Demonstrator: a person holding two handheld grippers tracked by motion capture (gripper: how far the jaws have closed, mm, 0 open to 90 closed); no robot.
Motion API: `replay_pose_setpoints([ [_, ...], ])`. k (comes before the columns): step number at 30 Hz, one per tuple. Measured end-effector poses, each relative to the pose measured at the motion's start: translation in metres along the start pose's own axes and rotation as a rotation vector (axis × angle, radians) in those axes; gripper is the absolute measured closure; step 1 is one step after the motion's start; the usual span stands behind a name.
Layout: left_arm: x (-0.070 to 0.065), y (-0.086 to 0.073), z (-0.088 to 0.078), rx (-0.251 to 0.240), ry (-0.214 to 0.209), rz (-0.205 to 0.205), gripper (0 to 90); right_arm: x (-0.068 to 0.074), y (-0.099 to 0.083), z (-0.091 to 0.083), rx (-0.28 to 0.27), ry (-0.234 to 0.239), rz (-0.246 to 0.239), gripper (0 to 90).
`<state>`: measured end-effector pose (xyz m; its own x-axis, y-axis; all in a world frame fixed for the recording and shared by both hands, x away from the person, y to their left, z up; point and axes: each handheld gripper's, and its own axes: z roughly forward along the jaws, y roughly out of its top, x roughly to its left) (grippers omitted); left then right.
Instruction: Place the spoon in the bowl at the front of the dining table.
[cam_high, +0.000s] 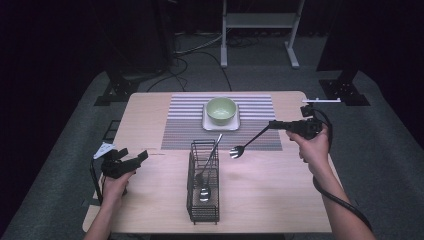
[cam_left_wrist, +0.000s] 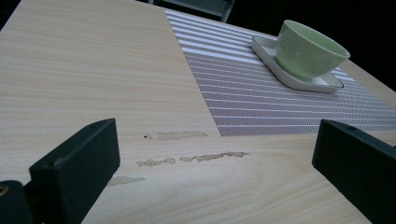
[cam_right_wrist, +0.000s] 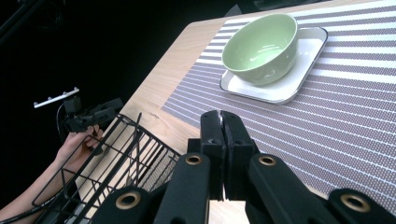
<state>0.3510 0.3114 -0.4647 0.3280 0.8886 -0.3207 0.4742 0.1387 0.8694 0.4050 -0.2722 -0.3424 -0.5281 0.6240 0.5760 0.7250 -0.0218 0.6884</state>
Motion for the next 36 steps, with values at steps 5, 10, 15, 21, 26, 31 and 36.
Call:
replay_pose_setpoints([
  [5,0.001,0.000,0.000,-0.001,0.001,-0.002,0.0,-0.001,0.003,0.005,-0.002,0.002,0.007,88.6],
  [10,0.000,0.000,0.000,-0.001,0.001,-0.001,0.0,-0.003,0.005,0.009,-0.007,-0.006,0.012,88.5],
  [15,0.000,0.000,0.000,0.001,-0.001,-0.001,0.0,-0.004,0.008,0.012,-0.007,-0.012,0.020,88.5],
  [21,0.000,0.000,0.000,0.000,-0.001,0.000,0.0,-0.004,0.012,0.016,-0.015,-0.020,0.025,88.6],
  [26,0.000,0.000,0.000,-0.001,0.000,0.001,0.0,-0.006,0.016,0.019,-0.025,-0.028,0.029,88.5],
  [31,0.000,0.000,0.000,0.001,-0.002,0.003,0.0,-0.009,0.019,0.022,-0.036,-0.038,0.039,88.5],
  [36,0.000,0.000,0.000,0.001,-0.002,0.004,0.0,-0.011,0.024,0.022,-0.060,-0.037,0.048,88.5],
])
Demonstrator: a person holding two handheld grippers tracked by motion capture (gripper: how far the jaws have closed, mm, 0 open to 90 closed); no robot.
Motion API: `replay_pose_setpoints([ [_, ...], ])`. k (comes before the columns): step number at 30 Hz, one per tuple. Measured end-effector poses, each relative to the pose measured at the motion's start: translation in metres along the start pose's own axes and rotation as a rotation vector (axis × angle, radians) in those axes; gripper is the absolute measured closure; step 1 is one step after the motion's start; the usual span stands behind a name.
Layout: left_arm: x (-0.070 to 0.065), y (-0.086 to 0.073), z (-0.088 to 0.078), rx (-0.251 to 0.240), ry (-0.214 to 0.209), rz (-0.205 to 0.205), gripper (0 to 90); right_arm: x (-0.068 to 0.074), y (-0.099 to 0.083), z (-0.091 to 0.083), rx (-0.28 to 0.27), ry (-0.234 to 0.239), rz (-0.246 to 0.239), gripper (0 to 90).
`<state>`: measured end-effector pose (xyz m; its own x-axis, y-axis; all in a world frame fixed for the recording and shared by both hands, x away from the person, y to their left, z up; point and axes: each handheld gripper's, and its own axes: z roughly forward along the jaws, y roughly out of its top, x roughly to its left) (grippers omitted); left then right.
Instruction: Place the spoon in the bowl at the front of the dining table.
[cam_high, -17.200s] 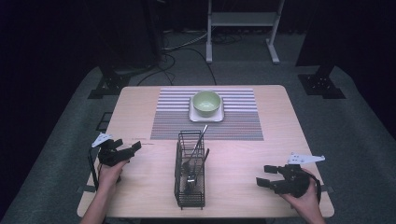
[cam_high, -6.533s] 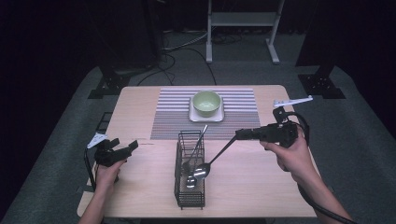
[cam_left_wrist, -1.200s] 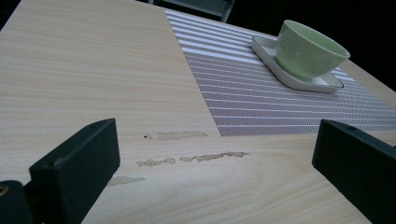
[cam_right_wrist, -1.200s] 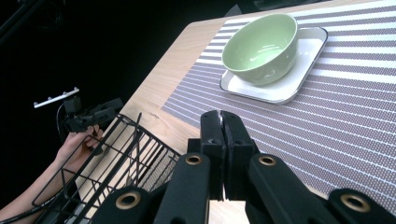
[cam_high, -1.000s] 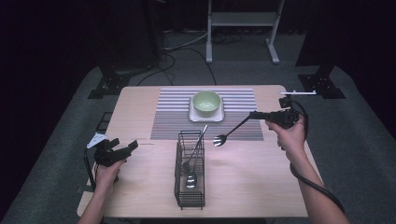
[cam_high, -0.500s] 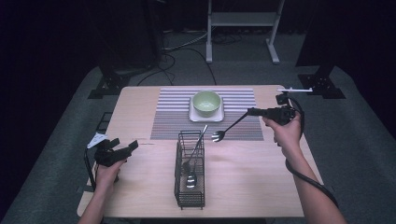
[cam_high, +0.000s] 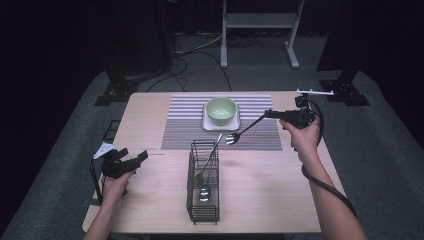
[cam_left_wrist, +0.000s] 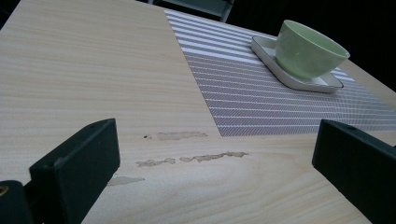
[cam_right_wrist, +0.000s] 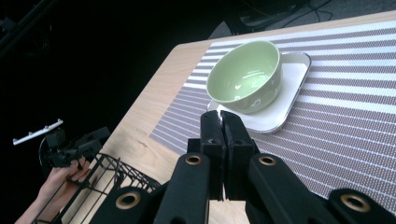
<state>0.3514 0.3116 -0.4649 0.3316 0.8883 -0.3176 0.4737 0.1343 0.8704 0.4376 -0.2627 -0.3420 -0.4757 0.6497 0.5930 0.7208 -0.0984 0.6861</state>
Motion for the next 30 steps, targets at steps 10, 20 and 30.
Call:
replay_pose_setpoints([
  [10,0.000,0.000,0.000,-0.003,-0.001,-0.002,0.0,-0.003,0.007,0.004,-0.025,-0.009,0.019,88.5],
  [20,0.000,0.000,0.000,-0.002,-0.003,-0.005,0.0,-0.001,0.015,0.011,-0.034,-0.019,0.022,88.5],
  [30,0.000,0.000,0.000,-0.003,-0.005,-0.008,0.0,0.003,0.023,0.021,-0.045,-0.023,0.014,88.5],
])
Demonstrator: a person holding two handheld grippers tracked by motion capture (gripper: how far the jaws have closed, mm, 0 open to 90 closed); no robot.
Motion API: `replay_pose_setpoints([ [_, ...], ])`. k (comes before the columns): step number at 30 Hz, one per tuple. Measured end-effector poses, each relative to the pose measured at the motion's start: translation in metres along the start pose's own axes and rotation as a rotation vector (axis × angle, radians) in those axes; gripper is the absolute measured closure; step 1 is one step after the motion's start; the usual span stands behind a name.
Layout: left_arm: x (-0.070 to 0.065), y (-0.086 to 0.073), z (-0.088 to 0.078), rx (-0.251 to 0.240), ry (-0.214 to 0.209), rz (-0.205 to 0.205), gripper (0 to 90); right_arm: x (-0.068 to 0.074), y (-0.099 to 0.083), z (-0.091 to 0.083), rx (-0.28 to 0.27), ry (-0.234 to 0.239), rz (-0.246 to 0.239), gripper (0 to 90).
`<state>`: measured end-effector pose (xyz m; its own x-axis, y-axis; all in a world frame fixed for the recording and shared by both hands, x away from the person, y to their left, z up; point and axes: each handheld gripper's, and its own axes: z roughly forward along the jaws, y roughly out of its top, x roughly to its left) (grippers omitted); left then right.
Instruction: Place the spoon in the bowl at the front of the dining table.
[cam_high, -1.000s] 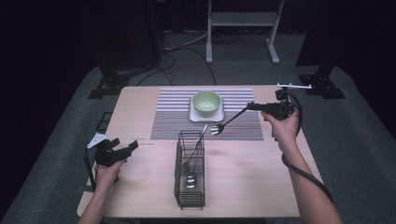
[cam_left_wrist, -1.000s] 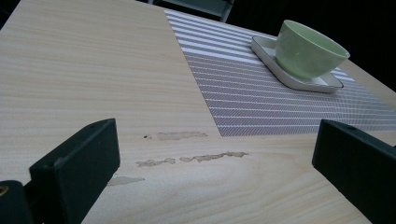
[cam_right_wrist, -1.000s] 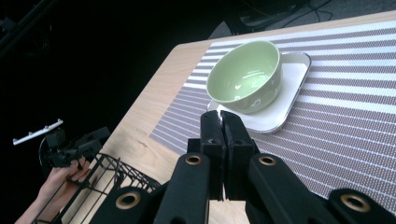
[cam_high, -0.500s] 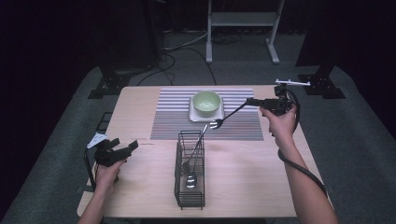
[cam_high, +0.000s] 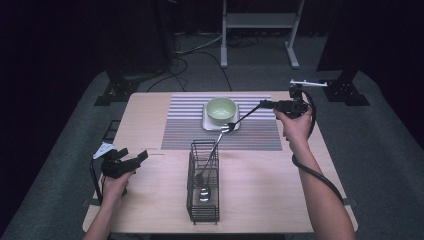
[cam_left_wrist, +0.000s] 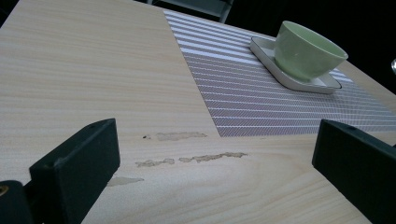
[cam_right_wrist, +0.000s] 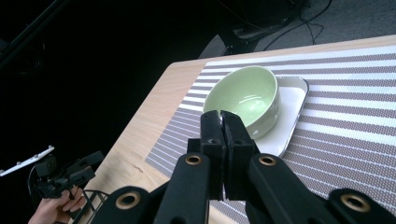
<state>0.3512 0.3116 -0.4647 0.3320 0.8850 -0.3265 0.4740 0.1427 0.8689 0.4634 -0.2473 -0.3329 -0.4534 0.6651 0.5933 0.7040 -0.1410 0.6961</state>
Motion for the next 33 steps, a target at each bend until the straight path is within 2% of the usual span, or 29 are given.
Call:
replay_pose_setpoints([
  [19,0.000,0.000,0.001,0.000,-0.006,-0.003,0.0,0.002,0.011,0.009,-0.029,-0.030,0.009,88.5],
  [33,0.001,0.000,-0.001,-0.004,-0.007,-0.003,0.0,0.002,0.022,0.026,-0.044,-0.036,0.029,88.5],
])
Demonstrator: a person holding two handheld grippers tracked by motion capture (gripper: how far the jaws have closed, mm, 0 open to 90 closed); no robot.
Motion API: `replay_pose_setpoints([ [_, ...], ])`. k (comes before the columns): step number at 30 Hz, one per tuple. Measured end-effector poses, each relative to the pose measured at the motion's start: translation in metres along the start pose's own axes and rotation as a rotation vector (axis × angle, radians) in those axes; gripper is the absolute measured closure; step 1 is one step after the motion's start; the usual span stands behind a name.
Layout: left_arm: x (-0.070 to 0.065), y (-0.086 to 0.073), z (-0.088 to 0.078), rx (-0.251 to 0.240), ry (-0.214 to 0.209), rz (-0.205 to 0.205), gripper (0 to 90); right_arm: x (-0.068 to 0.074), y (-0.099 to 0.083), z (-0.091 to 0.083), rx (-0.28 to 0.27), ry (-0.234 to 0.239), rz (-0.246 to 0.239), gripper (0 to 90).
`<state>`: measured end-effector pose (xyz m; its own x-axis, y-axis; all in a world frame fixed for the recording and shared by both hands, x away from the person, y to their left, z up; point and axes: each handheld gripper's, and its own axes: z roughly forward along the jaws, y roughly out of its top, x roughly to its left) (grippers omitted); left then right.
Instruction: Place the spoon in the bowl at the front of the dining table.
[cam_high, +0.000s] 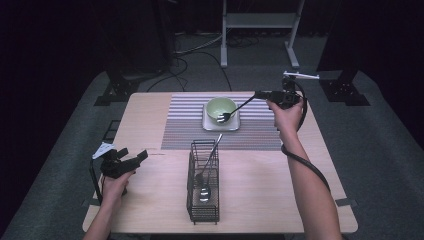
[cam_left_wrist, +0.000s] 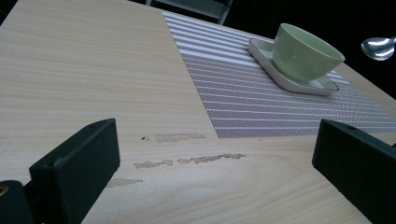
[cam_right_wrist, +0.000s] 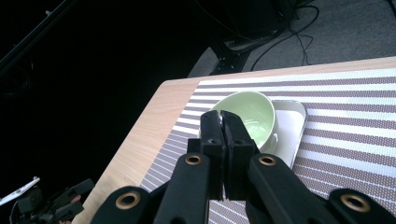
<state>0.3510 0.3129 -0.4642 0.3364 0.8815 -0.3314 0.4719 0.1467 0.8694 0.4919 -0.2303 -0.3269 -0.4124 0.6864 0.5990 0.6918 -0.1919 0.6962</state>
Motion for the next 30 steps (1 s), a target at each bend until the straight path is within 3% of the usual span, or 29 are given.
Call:
replay_pose_setpoints([
  [19,0.000,0.000,0.000,-0.003,-0.002,0.000,0.0,-0.004,0.015,0.018,-0.015,-0.037,0.012,88.5],
  [30,0.000,0.000,-0.001,-0.004,-0.005,-0.002,0.0,-0.009,0.015,0.027,-0.042,-0.071,0.049,88.4],
])
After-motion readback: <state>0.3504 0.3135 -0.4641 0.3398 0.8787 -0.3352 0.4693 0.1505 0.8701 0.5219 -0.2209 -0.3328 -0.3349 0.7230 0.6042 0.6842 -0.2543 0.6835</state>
